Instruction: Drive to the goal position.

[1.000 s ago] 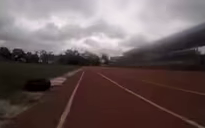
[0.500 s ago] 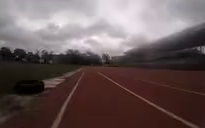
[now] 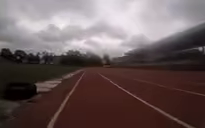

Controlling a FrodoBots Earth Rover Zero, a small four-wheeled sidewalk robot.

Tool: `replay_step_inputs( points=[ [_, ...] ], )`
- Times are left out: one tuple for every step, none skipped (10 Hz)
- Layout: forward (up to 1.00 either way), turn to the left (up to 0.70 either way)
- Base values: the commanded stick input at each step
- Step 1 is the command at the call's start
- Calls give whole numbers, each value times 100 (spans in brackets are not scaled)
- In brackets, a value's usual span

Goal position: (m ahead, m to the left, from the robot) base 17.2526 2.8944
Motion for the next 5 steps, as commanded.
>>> replay_step_inputs(
  points=[
    [70, 0],
    [70, 0],
    [70, 0],
    [70, 0],
    [70, 0]
  ],
)
